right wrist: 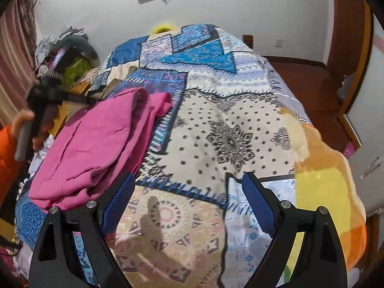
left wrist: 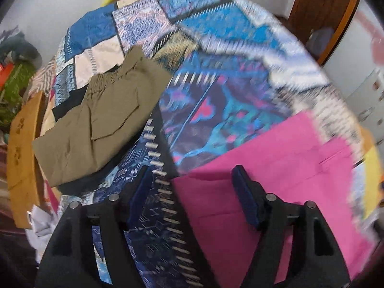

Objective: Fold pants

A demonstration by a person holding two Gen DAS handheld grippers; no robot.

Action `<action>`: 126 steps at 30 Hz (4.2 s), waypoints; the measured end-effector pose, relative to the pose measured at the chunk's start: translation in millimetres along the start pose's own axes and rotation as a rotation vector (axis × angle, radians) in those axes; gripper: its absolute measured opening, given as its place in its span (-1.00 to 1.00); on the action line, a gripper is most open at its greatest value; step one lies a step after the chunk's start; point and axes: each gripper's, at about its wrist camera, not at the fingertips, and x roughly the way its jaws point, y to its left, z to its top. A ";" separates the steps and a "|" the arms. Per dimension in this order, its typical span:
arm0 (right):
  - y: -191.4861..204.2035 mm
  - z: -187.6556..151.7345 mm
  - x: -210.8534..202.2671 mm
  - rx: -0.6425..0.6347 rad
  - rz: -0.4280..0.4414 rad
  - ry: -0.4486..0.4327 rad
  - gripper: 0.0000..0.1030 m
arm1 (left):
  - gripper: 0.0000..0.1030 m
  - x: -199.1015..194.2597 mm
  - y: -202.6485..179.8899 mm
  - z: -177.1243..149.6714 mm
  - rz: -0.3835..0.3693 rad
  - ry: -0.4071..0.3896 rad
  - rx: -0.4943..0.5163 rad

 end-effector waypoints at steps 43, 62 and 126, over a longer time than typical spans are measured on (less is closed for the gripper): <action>49.5 -11.9 3.0 -0.083 0.112 0.039 0.46 | 0.73 -94.4 59.5 -177.5 0.065 -0.125 -0.114; 98.1 51.1 44.4 -0.192 0.220 0.029 -0.48 | -0.41 -109.0 -28.7 -79.8 -0.154 -0.274 0.082; 36.8 19.6 65.0 0.109 0.260 0.172 0.41 | 0.66 -39.7 44.9 -94.2 -0.397 -0.016 -0.251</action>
